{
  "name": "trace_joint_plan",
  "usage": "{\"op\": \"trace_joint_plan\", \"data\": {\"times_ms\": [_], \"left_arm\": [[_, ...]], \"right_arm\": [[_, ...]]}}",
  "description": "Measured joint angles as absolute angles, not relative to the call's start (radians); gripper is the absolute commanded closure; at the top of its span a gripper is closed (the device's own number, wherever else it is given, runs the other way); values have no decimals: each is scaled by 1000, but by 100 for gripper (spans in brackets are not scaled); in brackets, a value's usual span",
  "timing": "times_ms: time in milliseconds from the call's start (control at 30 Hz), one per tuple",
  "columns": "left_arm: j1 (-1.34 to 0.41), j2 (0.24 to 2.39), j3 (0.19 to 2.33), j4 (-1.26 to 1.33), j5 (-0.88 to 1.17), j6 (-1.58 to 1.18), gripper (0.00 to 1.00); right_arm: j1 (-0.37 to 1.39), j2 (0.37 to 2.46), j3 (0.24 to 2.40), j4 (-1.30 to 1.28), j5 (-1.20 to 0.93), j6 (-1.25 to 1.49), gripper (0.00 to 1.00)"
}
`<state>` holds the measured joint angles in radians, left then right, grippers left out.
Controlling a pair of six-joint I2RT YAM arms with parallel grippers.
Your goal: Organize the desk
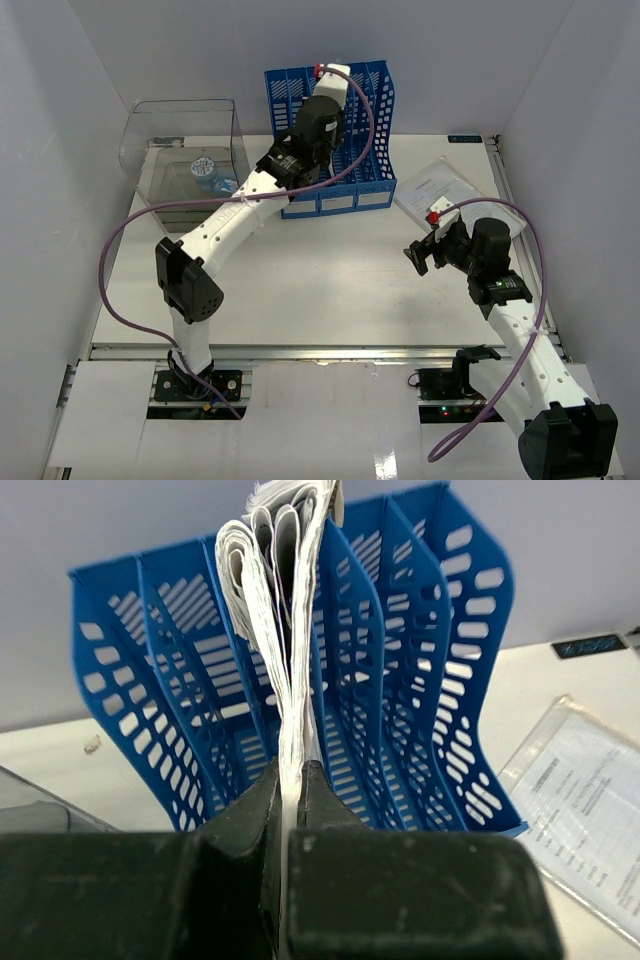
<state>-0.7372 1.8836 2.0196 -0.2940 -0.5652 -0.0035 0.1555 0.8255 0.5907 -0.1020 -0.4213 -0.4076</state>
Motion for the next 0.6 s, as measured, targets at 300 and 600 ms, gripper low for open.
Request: {"op": "trace_joint_plan", "data": {"times_ms": [300, 600], "left_arm": [[-706, 1987, 2025, -344, -561, -16, 100], [-701, 1986, 2013, -358, -486, -80, 8]], "right_arm": [[150, 823, 591, -102, -422, -408, 4], [150, 825, 591, -102, -424, -412, 8]]}}
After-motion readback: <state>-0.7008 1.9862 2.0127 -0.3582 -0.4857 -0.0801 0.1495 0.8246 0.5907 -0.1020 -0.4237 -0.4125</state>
